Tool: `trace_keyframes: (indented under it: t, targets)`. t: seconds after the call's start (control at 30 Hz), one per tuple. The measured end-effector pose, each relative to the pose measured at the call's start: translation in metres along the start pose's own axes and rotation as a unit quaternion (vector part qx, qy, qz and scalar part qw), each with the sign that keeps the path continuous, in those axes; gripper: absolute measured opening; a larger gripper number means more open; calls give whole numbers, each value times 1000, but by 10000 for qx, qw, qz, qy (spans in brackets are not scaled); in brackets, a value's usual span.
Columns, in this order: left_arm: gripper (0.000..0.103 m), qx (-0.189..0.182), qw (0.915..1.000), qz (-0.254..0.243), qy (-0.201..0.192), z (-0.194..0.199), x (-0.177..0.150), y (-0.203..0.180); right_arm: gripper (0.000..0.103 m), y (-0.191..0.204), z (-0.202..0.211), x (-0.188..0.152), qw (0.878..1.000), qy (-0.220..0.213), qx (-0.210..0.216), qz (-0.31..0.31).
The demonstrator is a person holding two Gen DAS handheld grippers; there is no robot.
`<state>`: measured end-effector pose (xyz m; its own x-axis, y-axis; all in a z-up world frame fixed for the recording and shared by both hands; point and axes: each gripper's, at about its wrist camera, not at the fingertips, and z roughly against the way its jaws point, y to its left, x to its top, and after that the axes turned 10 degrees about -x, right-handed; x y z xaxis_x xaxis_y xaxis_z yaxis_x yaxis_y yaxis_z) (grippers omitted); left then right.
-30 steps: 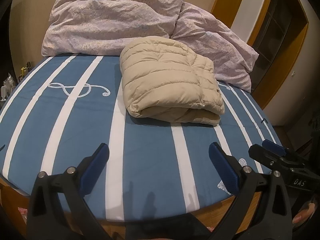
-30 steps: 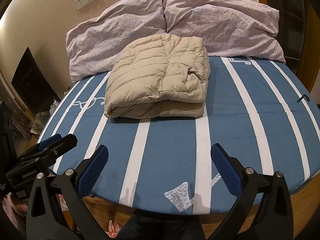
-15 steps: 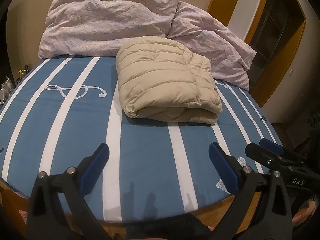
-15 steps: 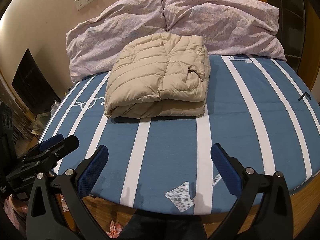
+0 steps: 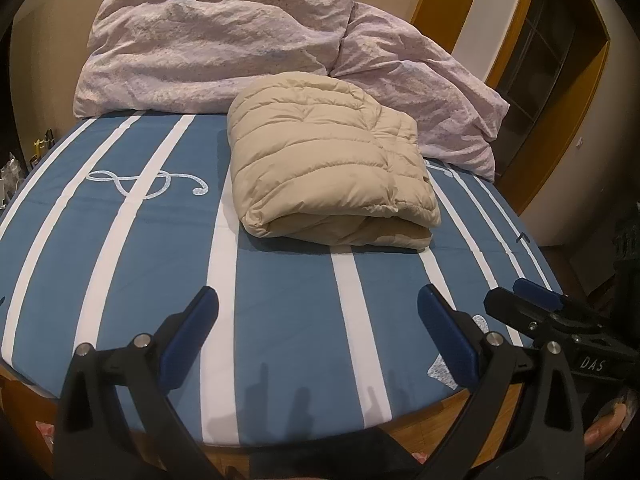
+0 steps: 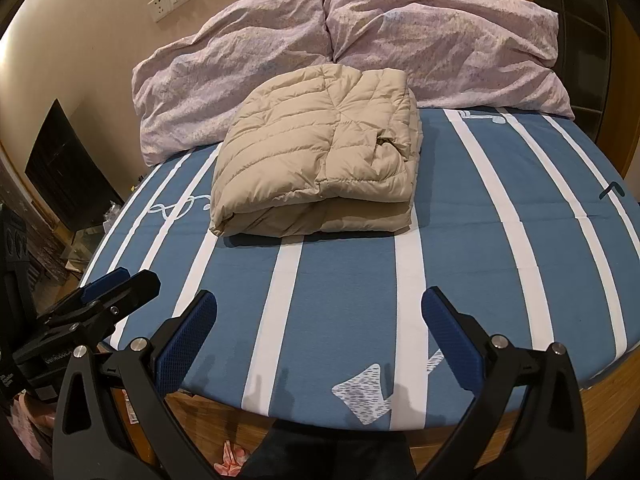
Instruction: Fold large clothes
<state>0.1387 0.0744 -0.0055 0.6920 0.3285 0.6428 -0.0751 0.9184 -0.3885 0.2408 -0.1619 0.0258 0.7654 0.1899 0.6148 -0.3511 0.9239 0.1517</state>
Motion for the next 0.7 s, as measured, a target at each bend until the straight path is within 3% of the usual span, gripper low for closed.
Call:
trace_keyframes:
  t: [0.7]
  targets:
    - [99, 1, 10000, -10, 36, -2, 1, 1, 102, 4, -2, -3, 10000, 43, 10, -34]
